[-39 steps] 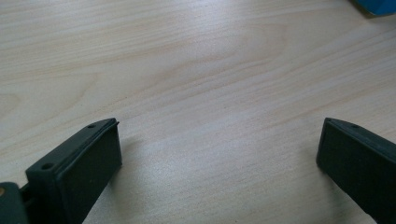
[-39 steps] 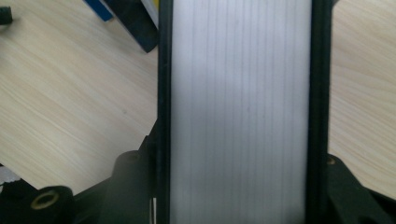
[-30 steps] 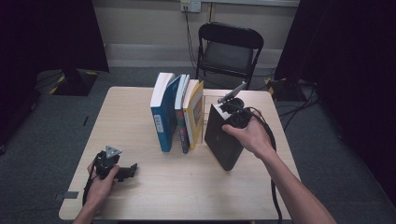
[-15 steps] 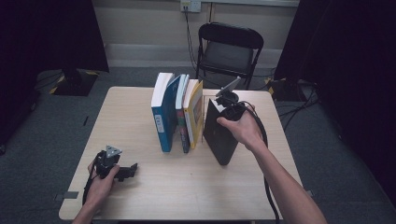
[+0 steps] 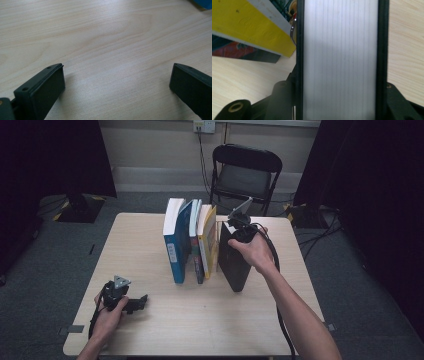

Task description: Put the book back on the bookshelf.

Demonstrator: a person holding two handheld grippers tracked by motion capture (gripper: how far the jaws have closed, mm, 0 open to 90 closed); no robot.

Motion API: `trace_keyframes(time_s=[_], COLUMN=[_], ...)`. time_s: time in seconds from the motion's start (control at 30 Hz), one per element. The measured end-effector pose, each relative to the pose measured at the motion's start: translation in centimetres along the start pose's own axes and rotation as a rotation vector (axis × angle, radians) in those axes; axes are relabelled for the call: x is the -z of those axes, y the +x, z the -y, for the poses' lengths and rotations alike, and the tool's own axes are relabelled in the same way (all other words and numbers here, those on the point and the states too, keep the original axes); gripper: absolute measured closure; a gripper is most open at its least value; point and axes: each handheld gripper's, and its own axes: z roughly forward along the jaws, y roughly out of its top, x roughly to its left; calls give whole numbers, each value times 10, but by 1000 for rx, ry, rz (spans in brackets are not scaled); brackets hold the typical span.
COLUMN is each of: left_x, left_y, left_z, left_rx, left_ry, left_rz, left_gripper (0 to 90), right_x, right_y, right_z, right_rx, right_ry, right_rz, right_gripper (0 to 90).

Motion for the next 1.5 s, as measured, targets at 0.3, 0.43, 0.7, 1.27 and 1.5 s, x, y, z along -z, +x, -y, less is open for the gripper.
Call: trace_keyframes(time_s=[0.3, 0.43, 0.7, 1.27, 1.5], left_x=[-1, -2, -4, -4, -4], left_y=[0, -1, -1, -1, -1], left_z=[-1, -2, -4, -4, -4], left_rx=[-7, -8, -15, -17, -17], left_ry=[2, 0, 2, 0, 0], left_rz=[3, 5, 7, 12, 11], left_gripper=[0, 0, 0, 0, 0], right_x=[-3, -7, -10, -17, -16], right_y=[-3, -4, -5, -5, -6], right_z=[-14, -21, -34, -59, -64], right_rx=[-17, -22, -39, -68, -72], right_ry=[-2, 3, 4, -3, -1], right_rz=[7, 12, 19, 49, 47], right_gripper=[536, 536, 535, 535, 535])
